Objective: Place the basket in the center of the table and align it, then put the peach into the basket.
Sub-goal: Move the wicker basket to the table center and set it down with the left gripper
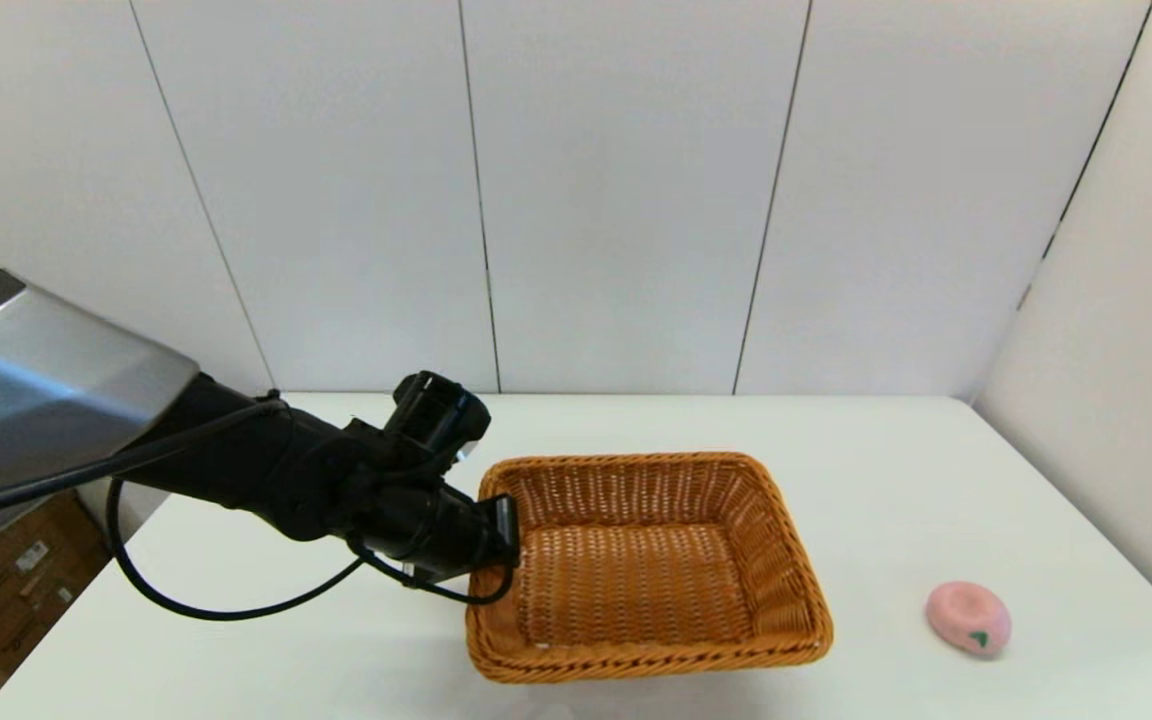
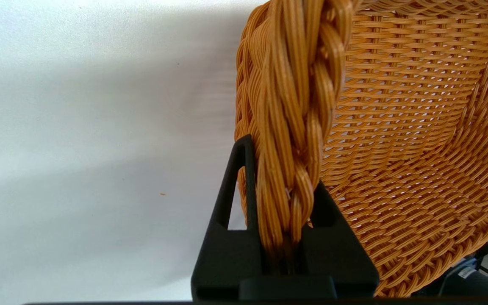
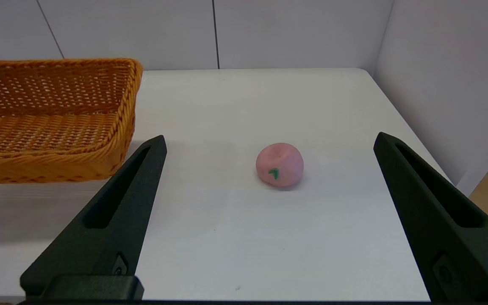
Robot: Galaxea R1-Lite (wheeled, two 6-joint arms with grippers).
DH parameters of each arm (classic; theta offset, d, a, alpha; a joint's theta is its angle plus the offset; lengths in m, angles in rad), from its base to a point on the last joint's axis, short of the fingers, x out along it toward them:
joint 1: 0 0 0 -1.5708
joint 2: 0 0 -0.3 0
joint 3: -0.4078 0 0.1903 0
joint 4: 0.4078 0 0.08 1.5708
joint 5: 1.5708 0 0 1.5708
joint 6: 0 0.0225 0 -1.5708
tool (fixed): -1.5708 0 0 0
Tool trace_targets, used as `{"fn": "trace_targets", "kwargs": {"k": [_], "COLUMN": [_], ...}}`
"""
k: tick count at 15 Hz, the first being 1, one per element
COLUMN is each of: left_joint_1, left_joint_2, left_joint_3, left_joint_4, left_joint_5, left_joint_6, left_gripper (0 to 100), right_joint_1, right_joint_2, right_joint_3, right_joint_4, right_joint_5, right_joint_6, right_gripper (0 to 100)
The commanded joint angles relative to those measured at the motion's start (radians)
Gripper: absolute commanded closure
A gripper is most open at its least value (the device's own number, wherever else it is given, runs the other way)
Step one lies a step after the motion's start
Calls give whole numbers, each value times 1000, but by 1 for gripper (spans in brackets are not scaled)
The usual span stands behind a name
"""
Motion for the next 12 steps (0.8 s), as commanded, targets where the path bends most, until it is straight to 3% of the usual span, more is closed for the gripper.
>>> {"fn": "trace_targets", "kwargs": {"k": [1, 12], "left_joint_1": [-1, -14], "left_joint_2": [27, 57], "left_joint_3": [-1, 1], "left_joint_4": [-1, -24], "left_joint_5": [-2, -25], "left_joint_6": [-1, 19], "left_gripper": [100, 100], "right_joint_1": [0, 0], "right_joint_2": [0, 0], "right_joint_3": [0, 0], "right_joint_4": [0, -2], "right_joint_5": [0, 0], "right_joint_6": [0, 0], "right_gripper": [0, 0]}}
